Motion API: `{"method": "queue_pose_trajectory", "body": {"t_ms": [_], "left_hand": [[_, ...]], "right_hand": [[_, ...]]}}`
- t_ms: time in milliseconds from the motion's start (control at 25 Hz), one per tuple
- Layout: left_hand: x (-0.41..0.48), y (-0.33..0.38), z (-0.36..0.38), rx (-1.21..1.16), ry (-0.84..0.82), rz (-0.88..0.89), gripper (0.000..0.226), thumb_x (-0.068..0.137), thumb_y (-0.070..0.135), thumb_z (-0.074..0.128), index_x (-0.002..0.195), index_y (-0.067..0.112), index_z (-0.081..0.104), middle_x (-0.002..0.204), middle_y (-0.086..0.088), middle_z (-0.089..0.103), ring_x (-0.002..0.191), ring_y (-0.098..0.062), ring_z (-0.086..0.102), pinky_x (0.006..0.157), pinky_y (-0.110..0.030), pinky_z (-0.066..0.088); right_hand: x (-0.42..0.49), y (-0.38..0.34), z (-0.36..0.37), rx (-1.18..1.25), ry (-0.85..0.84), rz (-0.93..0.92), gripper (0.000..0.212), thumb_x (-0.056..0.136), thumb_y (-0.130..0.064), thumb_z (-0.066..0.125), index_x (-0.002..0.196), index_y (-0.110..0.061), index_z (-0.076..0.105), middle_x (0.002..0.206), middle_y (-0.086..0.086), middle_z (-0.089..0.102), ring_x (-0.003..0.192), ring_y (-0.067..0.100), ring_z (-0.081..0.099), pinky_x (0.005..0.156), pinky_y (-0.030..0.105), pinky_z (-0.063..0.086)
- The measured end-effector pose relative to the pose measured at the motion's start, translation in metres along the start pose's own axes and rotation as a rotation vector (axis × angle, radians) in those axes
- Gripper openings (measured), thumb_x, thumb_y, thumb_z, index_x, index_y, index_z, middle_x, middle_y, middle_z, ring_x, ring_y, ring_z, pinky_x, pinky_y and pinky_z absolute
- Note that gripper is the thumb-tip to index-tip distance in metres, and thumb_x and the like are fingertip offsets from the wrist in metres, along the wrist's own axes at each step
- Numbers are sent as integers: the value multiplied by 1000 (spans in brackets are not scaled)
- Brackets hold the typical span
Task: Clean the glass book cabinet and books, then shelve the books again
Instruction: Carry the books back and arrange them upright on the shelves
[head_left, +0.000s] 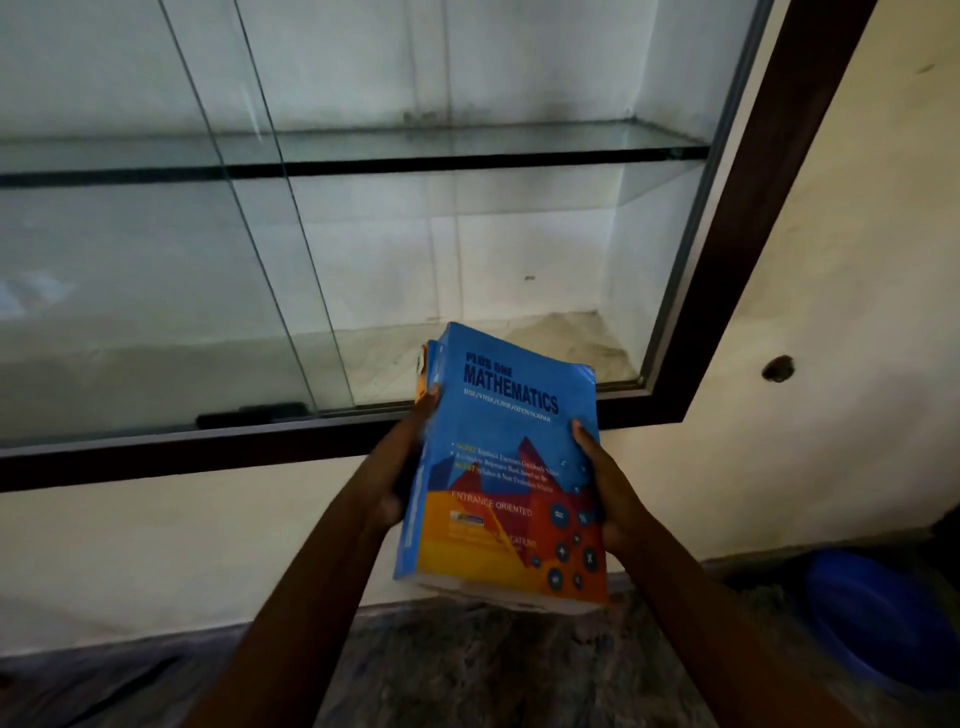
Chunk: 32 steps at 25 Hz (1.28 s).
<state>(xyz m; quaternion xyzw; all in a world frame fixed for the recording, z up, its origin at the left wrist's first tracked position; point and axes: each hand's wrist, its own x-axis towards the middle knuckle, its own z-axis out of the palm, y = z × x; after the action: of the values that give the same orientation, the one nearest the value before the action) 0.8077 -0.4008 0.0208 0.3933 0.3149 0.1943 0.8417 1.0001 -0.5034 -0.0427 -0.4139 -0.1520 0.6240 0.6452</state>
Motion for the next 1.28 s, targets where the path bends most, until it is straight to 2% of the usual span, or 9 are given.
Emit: {"method": "queue_pose_trajectory", "body": {"t_ms": [120, 400, 600, 760, 920, 1000, 1120, 1200, 1280], "left_hand": [[18, 46, 15, 39, 64, 41, 50, 90, 50, 48, 122, 13, 59, 106, -16, 70, 85, -30, 70, 67, -40, 59], [63, 79, -14, 65, 249, 63, 55, 81, 47, 65, 123, 12, 59, 112, -21, 66, 107, -39, 61, 96, -55, 46], [79, 75, -32, -120, 308, 54, 53, 79, 44, 67, 124, 16, 59, 115, -18, 66, 107, -37, 61, 93, -53, 48], [75, 78, -30, -246, 321, 94, 40, 83, 36, 65, 115, 13, 62, 90, -14, 73, 86, -31, 66, 75, -43, 55], [78, 72, -33, -223, 426, 139, 53, 71, 19, 74, 119, 4, 59, 107, -24, 66, 101, -41, 62, 91, -56, 48], [80, 68, -31, -199, 519, 187, 53, 70, 7, 75, 119, -2, 57, 110, -27, 64, 101, -43, 61, 90, -59, 47], [76, 68, -22, -242, 600, 240, 39, 76, 3, 72, 113, -3, 59, 107, -24, 64, 93, -40, 63, 85, -53, 52], [65, 77, -10, -324, 520, 308, 30, 85, 16, 64, 111, 2, 60, 100, -17, 64, 81, -31, 62, 74, -40, 53], [51, 88, 4, -474, 356, 360, 34, 89, 33, 55, 108, 5, 58, 94, -13, 62, 83, -25, 60, 79, -37, 50]], "right_hand": [[28, -33, 19, -26, 30, -40, 49, 89, -45, 51, 126, -13, 55, 111, 16, 66, 87, 28, 68, 75, 42, 57], [119, -94, 67, -395, 200, -68, 49, 82, -44, 65, 114, -7, 63, 105, 17, 69, 93, 33, 66, 90, 47, 51], [162, -106, 78, -601, 180, -9, 56, 81, -46, 65, 117, -3, 61, 110, 18, 67, 91, 30, 66, 88, 41, 52], [180, -116, 85, -1173, 321, -27, 72, 78, -67, 54, 113, -4, 59, 109, 9, 65, 87, 24, 64, 75, 30, 52], [173, -115, 87, -1721, 364, -90, 72, 86, -68, 36, 138, -18, 39, 139, 15, 41, 125, 33, 40, 101, 43, 33], [156, -112, 101, -1903, 452, -263, 70, 87, -63, 41, 141, -19, 32, 144, 12, 33, 131, 33, 31, 104, 47, 27], [104, -101, 135, -1748, 312, -432, 50, 88, -48, 53, 128, -18, 52, 130, 6, 52, 120, 23, 48, 97, 35, 39], [60, -87, 155, -1630, 91, -351, 38, 88, -45, 56, 114, -17, 61, 120, 1, 60, 112, 17, 54, 91, 29, 42], [33, -76, 165, -1753, -9, -397, 45, 85, -53, 55, 111, -16, 59, 117, 2, 60, 110, 17, 54, 89, 29, 43]]}}
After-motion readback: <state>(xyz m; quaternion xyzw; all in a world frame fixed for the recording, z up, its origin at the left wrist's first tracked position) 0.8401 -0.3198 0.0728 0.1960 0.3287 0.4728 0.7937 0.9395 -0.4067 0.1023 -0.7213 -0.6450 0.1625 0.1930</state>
